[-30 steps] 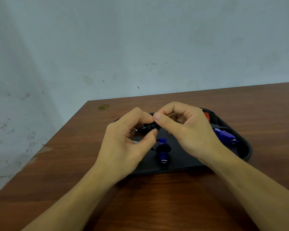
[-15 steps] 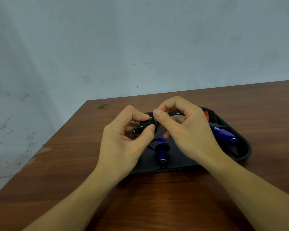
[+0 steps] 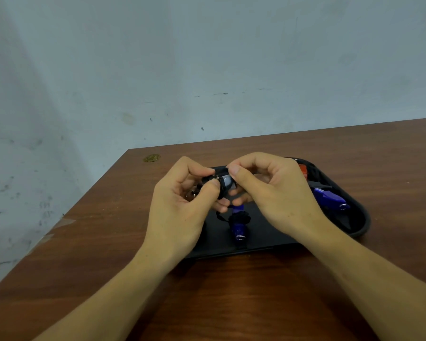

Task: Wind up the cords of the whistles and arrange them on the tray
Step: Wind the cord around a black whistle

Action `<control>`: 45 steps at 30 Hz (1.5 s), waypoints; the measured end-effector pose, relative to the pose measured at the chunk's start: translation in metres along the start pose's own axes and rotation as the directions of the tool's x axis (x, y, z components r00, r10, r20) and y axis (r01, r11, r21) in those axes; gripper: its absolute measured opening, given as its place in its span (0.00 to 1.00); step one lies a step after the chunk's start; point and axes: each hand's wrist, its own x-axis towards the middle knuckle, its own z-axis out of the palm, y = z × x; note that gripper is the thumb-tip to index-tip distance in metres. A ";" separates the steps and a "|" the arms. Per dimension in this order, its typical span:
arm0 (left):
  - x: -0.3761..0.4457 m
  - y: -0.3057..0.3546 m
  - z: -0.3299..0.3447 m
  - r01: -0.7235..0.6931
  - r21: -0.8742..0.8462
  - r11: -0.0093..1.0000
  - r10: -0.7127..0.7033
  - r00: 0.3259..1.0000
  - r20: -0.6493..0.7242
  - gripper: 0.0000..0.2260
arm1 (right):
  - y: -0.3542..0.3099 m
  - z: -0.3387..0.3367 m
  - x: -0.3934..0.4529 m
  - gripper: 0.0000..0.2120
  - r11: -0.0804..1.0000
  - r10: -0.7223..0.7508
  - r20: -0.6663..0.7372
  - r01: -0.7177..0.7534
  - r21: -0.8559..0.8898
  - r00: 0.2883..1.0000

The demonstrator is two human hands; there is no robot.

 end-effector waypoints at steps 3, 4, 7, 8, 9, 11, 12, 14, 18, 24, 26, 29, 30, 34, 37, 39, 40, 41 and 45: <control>-0.001 0.000 0.000 0.005 0.007 1.000 -0.005 1.000 -0.011 0.03 | -0.001 0.000 0.000 0.05 0.997 0.044 -0.001 -0.044 0.066 0.999; -0.001 0.001 0.000 0.005 0.003 1.000 -0.005 1.000 -0.015 0.04 | -0.001 0.000 0.000 0.06 0.993 0.067 -0.003 -0.066 0.097 0.998; 0.000 0.006 0.001 0.046 -0.064 0.997 -0.048 0.999 -0.015 0.08 | -0.001 0.000 0.002 0.05 0.959 0.153 0.011 -0.151 0.241 0.988; 0.000 0.007 0.001 0.077 -0.107 0.991 -0.078 0.997 -0.004 0.11 | 0.000 -0.001 0.004 0.05 0.949 0.167 0.017 -0.165 0.269 0.986; 0.000 0.008 0.002 0.113 -0.157 0.981 -0.113 0.994 0.011 0.12 | 0.000 -0.002 0.004 0.06 0.946 0.170 0.025 -0.170 0.276 0.985; 0.000 0.009 0.001 0.173 -0.248 0.953 -0.168 0.985 0.040 0.12 | -0.001 -0.005 0.005 0.07 0.955 0.161 0.056 -0.170 0.244 0.985; -0.001 0.009 0.001 0.192 -0.280 0.940 -0.187 0.981 0.046 0.12 | -0.002 -0.007 0.005 0.07 0.965 0.147 0.077 -0.160 0.209 0.986; 0.000 0.011 0.000 0.225 -0.336 0.915 -0.218 0.974 0.059 0.13 | -0.005 -0.011 0.005 0.07 0.986 0.100 0.116 -0.114 0.118 0.988; 0.002 0.017 0.002 0.380 -0.484 0.788 -0.370 0.921 0.122 0.15 | -0.009 -0.014 0.002 0.09 1.000 0.022 0.197 -0.023 0.005 0.980; 0.002 0.017 0.007 0.497 -0.541 0.678 -0.493 0.854 0.167 0.11 | -0.005 -0.010 -0.001 0.11 0.943 -0.072 0.213 0.136 -0.304 0.974; 0.001 0.017 0.007 0.516 -0.531 0.672 -0.510 0.843 0.174 0.11 | -0.005 -0.008 -0.002 0.10 0.931 -0.084 0.198 0.148 -0.334 0.977; 0.000 0.016 0.008 0.547 -0.494 0.676 -0.537 0.824 0.178 0.12 | -0.002 -0.005 -0.003 0.04 0.934 -0.064 0.208 0.132 -0.332 0.976; -0.001 0.016 0.009 0.557 -0.467 0.686 -0.543 0.820 0.180 0.14 | -0.002 -0.004 -0.003 0.03 0.937 -0.051 0.223 0.124 -0.326 0.973; -0.005 0.018 0.013 0.548 -0.354 0.758 -0.504 0.837 0.216 0.25 | -0.006 -0.002 -0.004 0.04 0.954 -0.005 0.281 0.089 -0.288 0.960; -0.005 0.019 0.013 0.524 -0.364 0.770 -0.475 0.852 0.220 0.26 | -0.007 -0.003 -0.002 0.05 0.928 -0.006 0.242 0.096 -0.361 0.970; -0.004 0.019 0.013 0.535 -0.392 0.748 -0.482 0.845 0.232 0.26 | -0.007 -0.002 -0.003 0.04 0.917 -0.002 0.225 0.091 -0.387 0.974; -0.004 0.019 0.013 0.535 -0.392 0.748 -0.482 0.845 0.233 0.24 | -0.007 -0.001 -0.004 0.04 0.913 0.004 0.219 0.086 -0.398 0.976; -0.004 0.019 0.013 0.526 -0.380 0.761 -0.475 0.851 0.225 0.22 | -0.008 -0.001 -0.004 0.04 0.915 0.009 0.214 0.078 -0.396 0.977; -0.004 0.015 0.012 0.429 -0.311 0.848 -0.416 0.903 0.110 0.10 | -0.011 0.002 -0.005 0.04 0.967 0.049 0.177 -0.003 -0.255 0.983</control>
